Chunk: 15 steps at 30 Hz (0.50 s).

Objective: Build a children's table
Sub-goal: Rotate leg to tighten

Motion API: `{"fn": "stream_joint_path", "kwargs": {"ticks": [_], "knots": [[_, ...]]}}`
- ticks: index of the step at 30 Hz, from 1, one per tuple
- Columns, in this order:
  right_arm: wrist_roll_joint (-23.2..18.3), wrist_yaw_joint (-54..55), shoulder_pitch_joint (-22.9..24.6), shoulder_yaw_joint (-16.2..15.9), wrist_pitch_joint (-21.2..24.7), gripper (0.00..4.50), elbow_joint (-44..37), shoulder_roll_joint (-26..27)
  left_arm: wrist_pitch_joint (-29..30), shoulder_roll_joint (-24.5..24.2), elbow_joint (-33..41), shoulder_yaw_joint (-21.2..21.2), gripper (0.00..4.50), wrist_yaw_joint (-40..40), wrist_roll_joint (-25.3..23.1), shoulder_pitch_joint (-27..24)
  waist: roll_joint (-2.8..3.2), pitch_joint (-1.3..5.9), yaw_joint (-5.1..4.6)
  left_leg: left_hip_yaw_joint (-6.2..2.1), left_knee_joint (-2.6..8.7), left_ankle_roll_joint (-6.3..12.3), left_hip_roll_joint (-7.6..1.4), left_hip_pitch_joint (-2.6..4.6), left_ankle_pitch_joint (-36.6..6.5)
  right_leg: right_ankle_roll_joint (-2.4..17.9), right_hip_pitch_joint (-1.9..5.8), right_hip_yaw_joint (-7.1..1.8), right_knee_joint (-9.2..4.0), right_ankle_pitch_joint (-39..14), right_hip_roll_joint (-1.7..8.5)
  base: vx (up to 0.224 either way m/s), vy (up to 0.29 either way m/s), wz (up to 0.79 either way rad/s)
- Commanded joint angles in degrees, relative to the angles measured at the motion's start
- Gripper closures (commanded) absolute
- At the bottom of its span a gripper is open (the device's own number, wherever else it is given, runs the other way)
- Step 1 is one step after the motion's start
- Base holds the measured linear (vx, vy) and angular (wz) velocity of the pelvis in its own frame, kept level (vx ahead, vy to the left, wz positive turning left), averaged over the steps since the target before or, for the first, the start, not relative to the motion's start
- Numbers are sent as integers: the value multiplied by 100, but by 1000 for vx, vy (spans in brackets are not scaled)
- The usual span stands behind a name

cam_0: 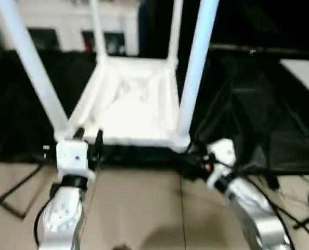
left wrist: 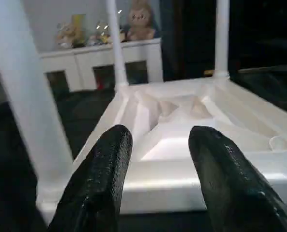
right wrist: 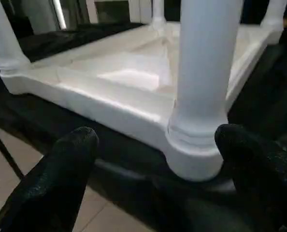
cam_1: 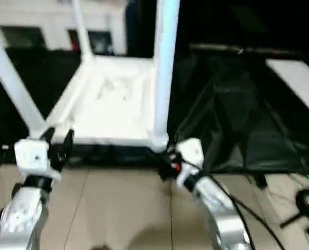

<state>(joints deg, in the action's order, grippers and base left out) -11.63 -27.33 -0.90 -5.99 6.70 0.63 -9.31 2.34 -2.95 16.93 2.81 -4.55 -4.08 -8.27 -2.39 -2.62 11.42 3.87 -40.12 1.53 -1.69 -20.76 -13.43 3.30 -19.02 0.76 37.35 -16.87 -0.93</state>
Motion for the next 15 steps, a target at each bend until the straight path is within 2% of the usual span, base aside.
{"fn": "stream_joint_path", "kwargs": {"ticks": [1, 2, 3, 4, 5, 6, 7, 8, 9, 10, 11, 12, 13, 14, 15], "knots": [[-64, -2, 39, 10, -62, 19, -82, -2, 117, -26, -99, 87, 216, 87, -25, 76, -95, 156, 60, -158, 61, 46, -318, -262, -333, -1262, 413, -913, -896, 871, 1276, -40, -75, 1], [-53, -6, 32, 18, -81, 19, -56, -13, 149, -4, -122, 99, 216, 79, 24, 115, -78, 168, 46, -122, 247, 12, -317, -176, -101, -886, 427, -700, -900, 1184, 1029, 0, 0, 0], [-39, 0, 19, 31, -86, 19, -22, -24, 169, 3, -151, 104, 216, 76, 44, 169, 20, 180, 34, -94, 544, 134, -415, -121, 201, -754, 427, -514, -909, 1078, 750, 0, 0, 0], [-34, 2, -8, 48, -78, 19, 14, -25, 172, -21, -182, 98, 216, 48, 45, 230, 104, 199, 8, -121, 736, 225, -607, 1, 222, -697, 362, -404, -917, 829, 691, 0, 0, 0], [-36, -4, -22, 58, -83, 19, 36, -26, 168, -49, -200, 79, 216, 18, 37, 260, 368, 297, -48, -331, 1072, 550, -1292, 206, 14, -602, 200, -155, -713, 442, 641, -31, 103, 8], [5, -8, -75, 66, -121, 19, 96, -26, 154, -144, -252, 35, 216, -35, -7, 342, 403, 346, -245, -669, 1235, 1047, -2020, 342, -76, -149, -53, -115, -186, 372, 795, -33, 128, 7], [5, -8, -75, 66, -121, 19, 96, -26, 154, -144, -252, 35, 216, -35, -7, 342, 396, 326, -299, -646, 1228, 1216, -1958, 289, -55, 35, -83, -129, -132, 387, 865, -33, 128, 7], [41, 14, -137, 65, -154, 19, 159, -19, 200, -212, -355, 54, 216, -27, -40, 433, 376, 300, -353, -406, 1094, 1221, -1589, 219, -255, 342, -112, -118, -244, 604, 873, -36, 106, 6], [57, 29, -168, 63, -190, 19, 180, -13, 178, -249, -417, 76, 216, -27, -41, 481, 273, 299, -374, -138, 966, 1058, -1197, -10, -225, 590, 58, -228, -446, 1047, 1099, -61, 89, 3], [48, 60, -193, 84, -179, 19, 192, 9, 178, -265, -482, 111, 216, -18, -26, 524, 260, 292, -318, -30, 921, 940, -1109, -98, -205, 643, 131, -305, -518, 1128, 1254, -61, 89, 3], [39, 76, -212, 98, -167, 19, 201, 22, 134, -268, -520, 140, 216, -26, 15, 554, 196, 253, -230, 61, 766, 751, -1063, -109, -434, 696, 129, -466, -727, 673, 1502, -87, 62, 4], [43, 79, -232, 99, -176, 19, 213, 27, 150, -280, -532, 160, 216, -10, 3, 575, 140, 204, -180, 63, 574, 569, -1080, -165, -522, 745, 203, -638, -920, -343, 1785, -76, 79, 5], [44, 79, -234, 99, -178, 19, 214, 27, 152, -281, -532, 162, 216, -8, 2, 577, 154, 207, -144, 38, 471, 474, -1100, -209, -488, 788, 236, -721, -997, -839, 1906, -76, 79, 5], [53, 79, -258, 90, -197, 19, 235, 28, 163, -272, -532, 189, 216, -3, 42, 596, 190, 190, -106, -31, 291, 378, -1104, -315, -484, 864, 261, -847, -1107, -1591, 2032, -60, 120, -5], [56, 78, -273, 87, -198, 19, 251, 33, 165, -256, -525, 198, 216, -3, 88, 596, 199, 182, -81, -82, 236, 319, -1106, -341, -485, 923, 246, -851, -1145, -2040, 1993, -53, 176, -4]]}}
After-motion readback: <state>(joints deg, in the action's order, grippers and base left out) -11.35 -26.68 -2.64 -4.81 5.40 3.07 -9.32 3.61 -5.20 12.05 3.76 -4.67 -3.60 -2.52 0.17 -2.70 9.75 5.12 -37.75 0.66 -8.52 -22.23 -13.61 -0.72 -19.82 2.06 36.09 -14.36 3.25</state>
